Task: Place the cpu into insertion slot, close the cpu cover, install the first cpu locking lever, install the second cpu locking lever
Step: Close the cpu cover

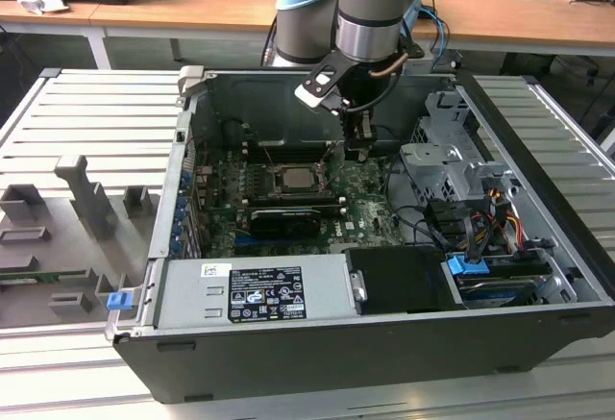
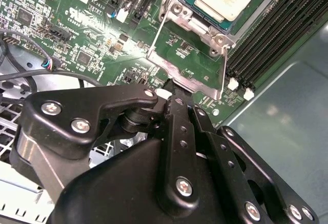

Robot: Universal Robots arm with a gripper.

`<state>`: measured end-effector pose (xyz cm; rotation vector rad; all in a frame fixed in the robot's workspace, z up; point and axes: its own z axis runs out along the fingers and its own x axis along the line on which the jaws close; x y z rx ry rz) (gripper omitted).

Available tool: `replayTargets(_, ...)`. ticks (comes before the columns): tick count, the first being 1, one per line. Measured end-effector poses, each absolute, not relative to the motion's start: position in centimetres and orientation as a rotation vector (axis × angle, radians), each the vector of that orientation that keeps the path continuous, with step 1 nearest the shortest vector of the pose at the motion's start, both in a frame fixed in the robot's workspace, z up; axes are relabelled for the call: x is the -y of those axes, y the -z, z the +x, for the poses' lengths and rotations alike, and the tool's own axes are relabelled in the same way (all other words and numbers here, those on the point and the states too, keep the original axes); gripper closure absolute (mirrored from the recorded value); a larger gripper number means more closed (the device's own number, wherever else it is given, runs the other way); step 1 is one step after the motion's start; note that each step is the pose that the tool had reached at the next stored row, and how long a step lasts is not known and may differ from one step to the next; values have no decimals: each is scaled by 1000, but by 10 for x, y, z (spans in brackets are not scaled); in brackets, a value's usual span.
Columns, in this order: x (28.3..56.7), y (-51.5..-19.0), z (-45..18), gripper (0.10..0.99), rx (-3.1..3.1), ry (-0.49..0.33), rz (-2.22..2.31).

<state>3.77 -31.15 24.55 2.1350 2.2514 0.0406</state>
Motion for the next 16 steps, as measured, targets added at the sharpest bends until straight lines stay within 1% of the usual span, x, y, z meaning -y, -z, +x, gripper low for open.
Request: replayTargets(16,312,-246,35,980,-2251,-41,2135)
